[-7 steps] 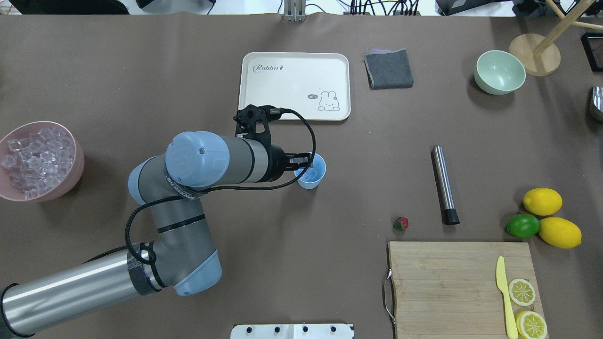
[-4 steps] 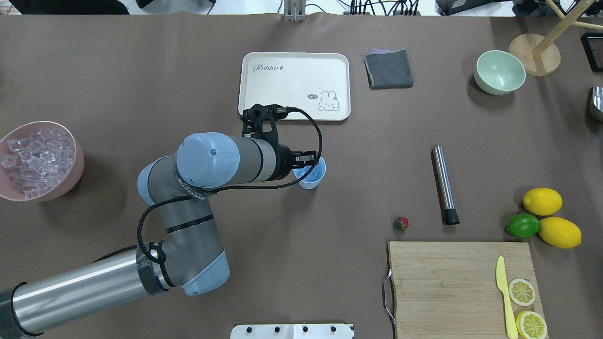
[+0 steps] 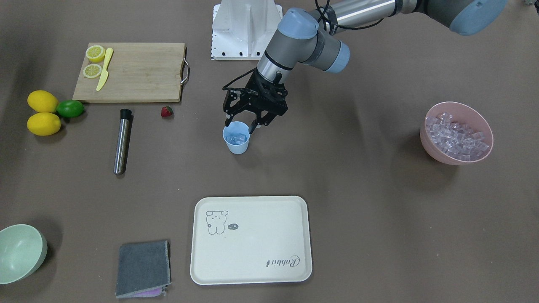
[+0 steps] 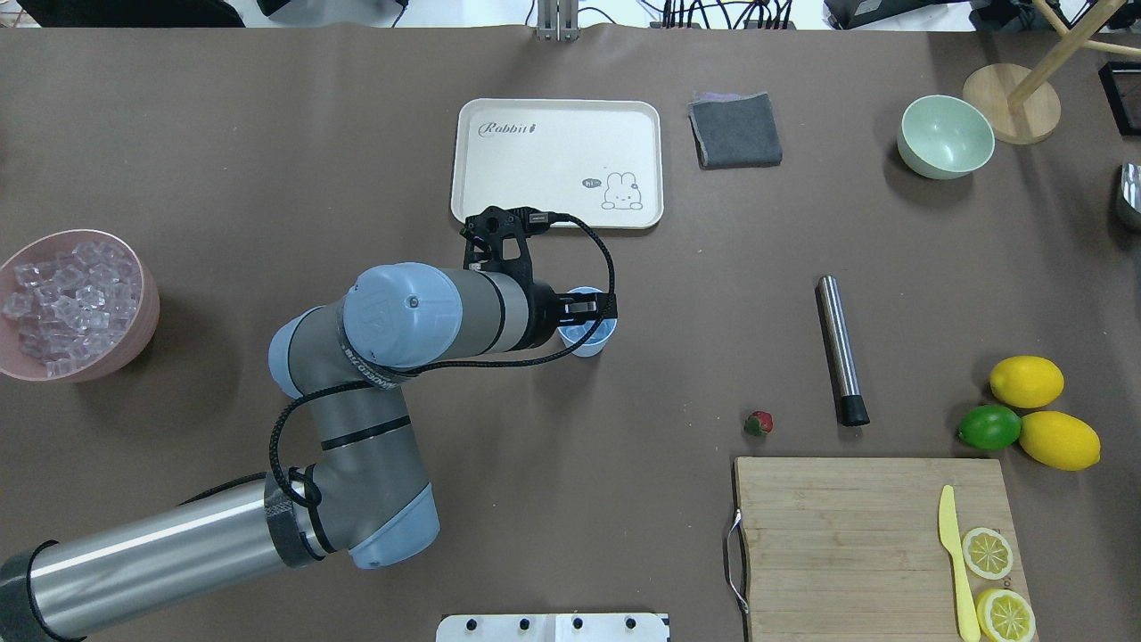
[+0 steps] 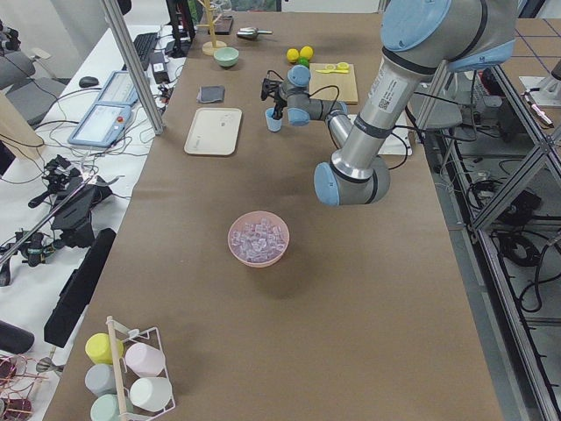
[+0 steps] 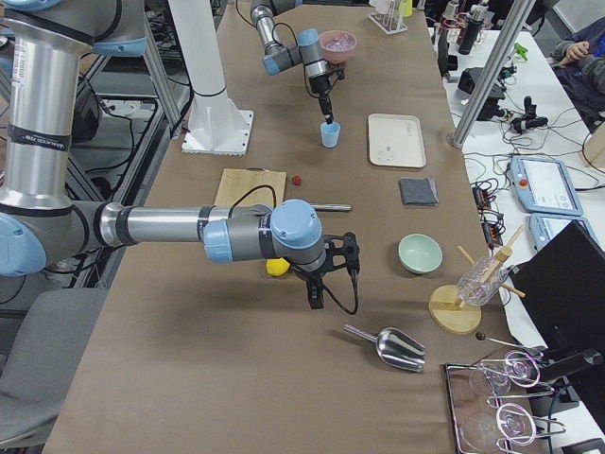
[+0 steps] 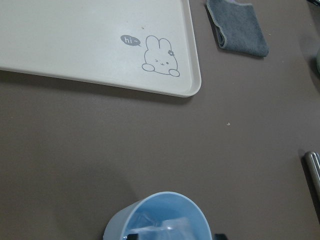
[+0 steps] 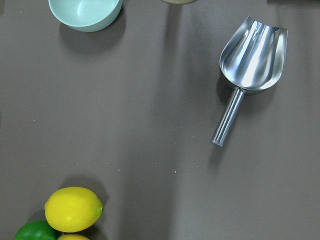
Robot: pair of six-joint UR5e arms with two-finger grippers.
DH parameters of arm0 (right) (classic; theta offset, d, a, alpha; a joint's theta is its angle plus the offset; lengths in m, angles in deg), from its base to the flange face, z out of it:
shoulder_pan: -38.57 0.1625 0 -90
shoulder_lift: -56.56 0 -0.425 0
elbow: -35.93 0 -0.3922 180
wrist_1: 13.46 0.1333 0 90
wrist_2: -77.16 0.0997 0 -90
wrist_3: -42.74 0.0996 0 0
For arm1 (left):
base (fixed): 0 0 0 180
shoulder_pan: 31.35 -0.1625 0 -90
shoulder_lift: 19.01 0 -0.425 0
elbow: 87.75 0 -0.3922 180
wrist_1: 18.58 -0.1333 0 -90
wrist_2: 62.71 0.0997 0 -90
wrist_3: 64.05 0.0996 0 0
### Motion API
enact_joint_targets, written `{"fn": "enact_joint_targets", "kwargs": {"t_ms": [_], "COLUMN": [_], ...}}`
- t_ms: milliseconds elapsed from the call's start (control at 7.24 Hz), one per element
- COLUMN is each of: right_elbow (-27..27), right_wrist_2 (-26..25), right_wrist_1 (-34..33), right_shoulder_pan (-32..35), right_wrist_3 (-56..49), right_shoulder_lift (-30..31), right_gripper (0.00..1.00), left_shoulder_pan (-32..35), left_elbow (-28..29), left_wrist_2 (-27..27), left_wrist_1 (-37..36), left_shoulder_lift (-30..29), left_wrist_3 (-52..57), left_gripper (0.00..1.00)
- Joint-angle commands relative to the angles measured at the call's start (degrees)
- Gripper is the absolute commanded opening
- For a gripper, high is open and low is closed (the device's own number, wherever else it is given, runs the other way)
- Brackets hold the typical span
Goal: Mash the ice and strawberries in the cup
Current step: 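Open the left gripper to drop the ice cube into the blue cup, then withdraw the left arm back beside the pink ice bowl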
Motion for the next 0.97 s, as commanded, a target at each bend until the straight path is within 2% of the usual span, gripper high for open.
{"fn": "enact_joint_targets", "kwargs": {"t_ms": [0,138,276,414,552,690,828], "right_elbow": [0.0,0.0,-0.1,-0.1,-0.2,-0.3,-0.6], "right_wrist_2": [0.0,-0.1,0.0,0.0,0.0,0.0,0.0], "right_wrist_1": [0.0,0.0,0.1,0.1,0.1,0.1,0.3], "right_shoulder_pan": [0.0,0.0,0.0,0.0,0.0,0.0,0.0], "right_wrist_3": [0.0,0.0,0.0,0.0,0.1,0.1,2.1], "right_shoulder_lift": [0.0,0.0,-0.1,-0.1,-0.1,-0.2,-0.3], "right_gripper": [1.00,1.00,1.00,1.00,1.00,1.00,1.00], "left_shoulder_pan": [-0.1,0.1,0.8,2.6,6.7,12.8,18.8], "left_elbow": [-1.6,-4.0,-11.4,-20.4,-25.7,-29.9,-33.3], "left_wrist_2": [-0.2,-0.4,-3.9,-4.7,-7.7,-13.1,-18.4], "left_wrist_1": [-0.5,-5.4,-17.2,-28.4,-37.2,-42.7,-43.5], "left_shoulder_lift": [0.8,2.2,5.2,9.1,10.7,13.6,19.8], "left_wrist_3": [0.5,2.0,9.9,19.2,24.8,31.1,39.0], "left_gripper": [0.98,0.98,0.99,0.99,0.99,0.99,0.99]}}
